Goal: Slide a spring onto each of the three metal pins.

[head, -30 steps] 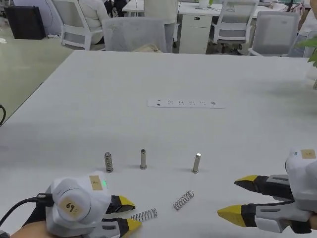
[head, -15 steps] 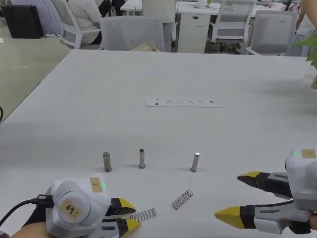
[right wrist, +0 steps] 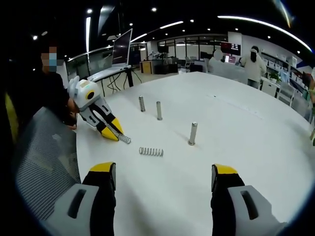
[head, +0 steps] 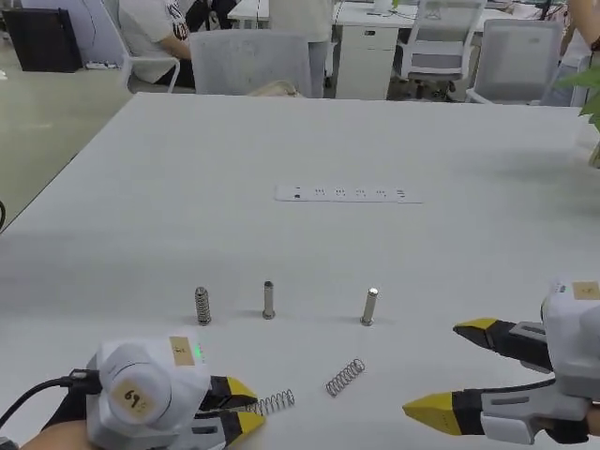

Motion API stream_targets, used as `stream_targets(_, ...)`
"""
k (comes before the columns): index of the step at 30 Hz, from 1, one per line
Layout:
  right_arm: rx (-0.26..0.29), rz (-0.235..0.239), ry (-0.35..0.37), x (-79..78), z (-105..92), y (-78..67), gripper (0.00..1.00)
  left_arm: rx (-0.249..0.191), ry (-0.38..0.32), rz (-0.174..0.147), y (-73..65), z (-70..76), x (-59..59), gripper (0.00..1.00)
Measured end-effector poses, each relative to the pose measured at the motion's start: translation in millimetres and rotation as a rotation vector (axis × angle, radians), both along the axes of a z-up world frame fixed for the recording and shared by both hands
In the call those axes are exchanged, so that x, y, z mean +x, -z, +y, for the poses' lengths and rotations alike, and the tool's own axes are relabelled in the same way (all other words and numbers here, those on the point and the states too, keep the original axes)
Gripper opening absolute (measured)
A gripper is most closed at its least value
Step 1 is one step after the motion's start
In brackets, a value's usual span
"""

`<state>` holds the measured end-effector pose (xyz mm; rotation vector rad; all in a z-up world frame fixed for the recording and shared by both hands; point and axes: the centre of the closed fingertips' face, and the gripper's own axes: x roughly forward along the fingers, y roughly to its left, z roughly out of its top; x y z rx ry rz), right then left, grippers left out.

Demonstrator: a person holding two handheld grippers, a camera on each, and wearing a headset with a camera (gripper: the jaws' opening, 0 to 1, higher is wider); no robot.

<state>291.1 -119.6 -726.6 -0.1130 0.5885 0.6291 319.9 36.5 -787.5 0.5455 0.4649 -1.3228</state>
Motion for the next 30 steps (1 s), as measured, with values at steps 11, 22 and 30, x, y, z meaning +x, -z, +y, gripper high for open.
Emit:
stream_targets(11,-0.001,-0.004,0.000,1.0,0.0,-0.9,0.80,-0.001,-0.005,0.010,0.0,1.2,0.0,0.03)
stream_targets(22,-0.002,-0.006,-0.008,0.8,2.0,-2.3,0.80,-0.049,0.001,0.013,-18.6,-3.7,-1.7,0.02)
stream_targets(30,-0.002,-0.010,-0.021,1.3,5.6,-5.0,0.79,-0.070,0.019,-0.007,-30.5,-8.4,-4.1,0.02)
